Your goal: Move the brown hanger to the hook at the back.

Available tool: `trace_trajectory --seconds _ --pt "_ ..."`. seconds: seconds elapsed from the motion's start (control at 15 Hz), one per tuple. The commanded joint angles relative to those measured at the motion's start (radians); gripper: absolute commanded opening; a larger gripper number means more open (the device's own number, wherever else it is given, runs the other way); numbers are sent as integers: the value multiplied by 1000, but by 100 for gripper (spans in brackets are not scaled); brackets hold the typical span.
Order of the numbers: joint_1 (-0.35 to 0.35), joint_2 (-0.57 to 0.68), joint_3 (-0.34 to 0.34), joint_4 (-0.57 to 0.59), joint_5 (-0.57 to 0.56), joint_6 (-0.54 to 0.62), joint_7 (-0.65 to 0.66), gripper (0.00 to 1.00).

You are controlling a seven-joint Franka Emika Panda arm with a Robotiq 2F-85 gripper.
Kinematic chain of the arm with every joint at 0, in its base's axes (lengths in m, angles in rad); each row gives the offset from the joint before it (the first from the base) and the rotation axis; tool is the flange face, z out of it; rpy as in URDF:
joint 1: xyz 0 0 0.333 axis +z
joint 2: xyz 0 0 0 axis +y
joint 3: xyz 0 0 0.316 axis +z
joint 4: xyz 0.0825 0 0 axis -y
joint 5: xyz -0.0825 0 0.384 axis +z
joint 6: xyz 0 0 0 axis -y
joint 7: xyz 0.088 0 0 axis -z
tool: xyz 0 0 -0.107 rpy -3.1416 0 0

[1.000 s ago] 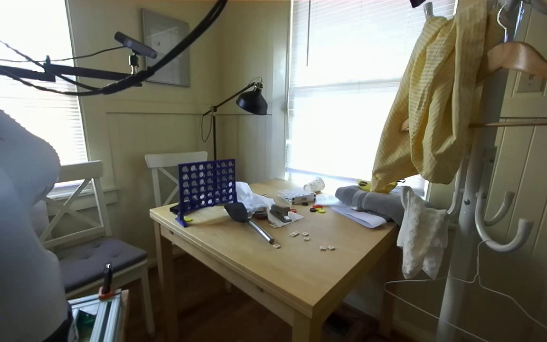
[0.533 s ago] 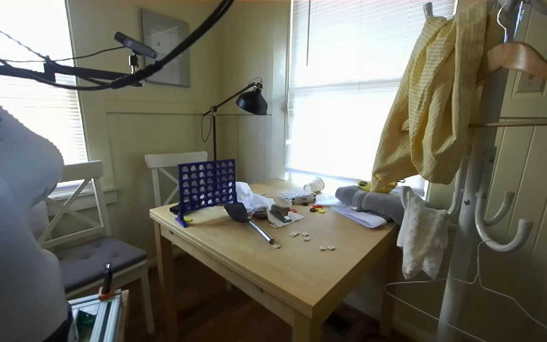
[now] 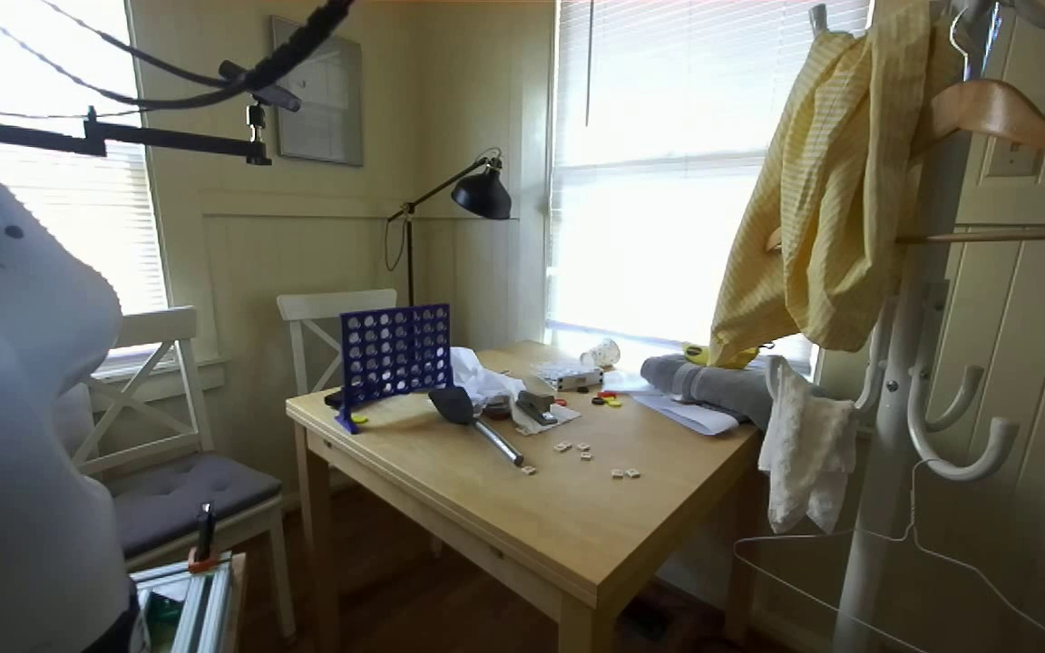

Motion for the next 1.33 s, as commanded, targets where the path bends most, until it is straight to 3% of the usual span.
trace_trajectory --seconds 0.0,0.13,0.2,0.67,0.93,1.27 --pt "0 158 -77 242 74 -252 -213 100" --pt "-28 225 -80 324 74 -290 -280 100" --pt "-55 130 -32 200 60 -231 -225 100" --pt "-88 155 -10 214 54 -234 -239 100" --pt "-80 252 -52 301 208 -268 -470 100" --pt "-137 440 -25 464 388 -311 -682 100"
